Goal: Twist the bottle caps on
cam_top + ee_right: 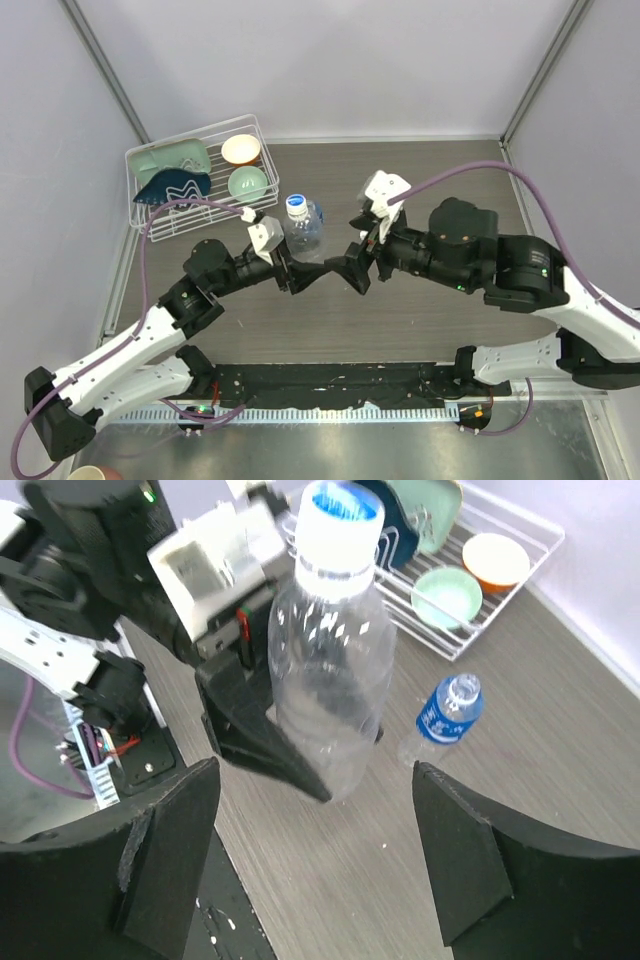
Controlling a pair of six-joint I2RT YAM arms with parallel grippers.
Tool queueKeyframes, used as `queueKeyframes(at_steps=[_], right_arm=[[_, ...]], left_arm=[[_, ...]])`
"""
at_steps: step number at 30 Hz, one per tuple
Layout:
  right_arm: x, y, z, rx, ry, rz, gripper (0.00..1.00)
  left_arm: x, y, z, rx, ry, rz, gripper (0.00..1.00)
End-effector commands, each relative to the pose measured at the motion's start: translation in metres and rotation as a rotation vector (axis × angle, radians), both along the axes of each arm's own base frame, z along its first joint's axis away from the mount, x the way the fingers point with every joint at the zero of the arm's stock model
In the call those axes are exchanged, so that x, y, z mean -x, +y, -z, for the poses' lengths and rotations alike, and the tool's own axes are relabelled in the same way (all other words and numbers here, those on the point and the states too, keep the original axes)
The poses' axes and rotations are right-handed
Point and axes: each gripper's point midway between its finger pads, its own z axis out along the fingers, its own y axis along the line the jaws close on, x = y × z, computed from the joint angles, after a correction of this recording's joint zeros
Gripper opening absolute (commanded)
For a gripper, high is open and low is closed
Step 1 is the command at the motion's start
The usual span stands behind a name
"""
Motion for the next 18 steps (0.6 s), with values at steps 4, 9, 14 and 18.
queueKeyframes(at_steps=[4,9,14,18], right_arm=[[0.036,-0.006,-0.054,-0.095,-0.069,-0.289,0.83],[0.044,-0.007,-0.062,-0.122,-0.047,-0.430,0.83],[0.039,0.000,-0.066,-0.126,-0.040,-0.484,0.83],[0.041,0.009,-0.070,-0.134,-0.031,-0.549,0.81]], left_arm=[[0.053,-0.008,-0.002,-0.018,-0.100,0.300,0.00],[0.073,-0.008,0.002,-0.034,-0.127,0.415,0.00],[0.085,-0.008,0.005,-0.044,-0.170,0.496,0.00],[0.085,-0.010,0.005,-0.047,-0.163,0.504,0.00]])
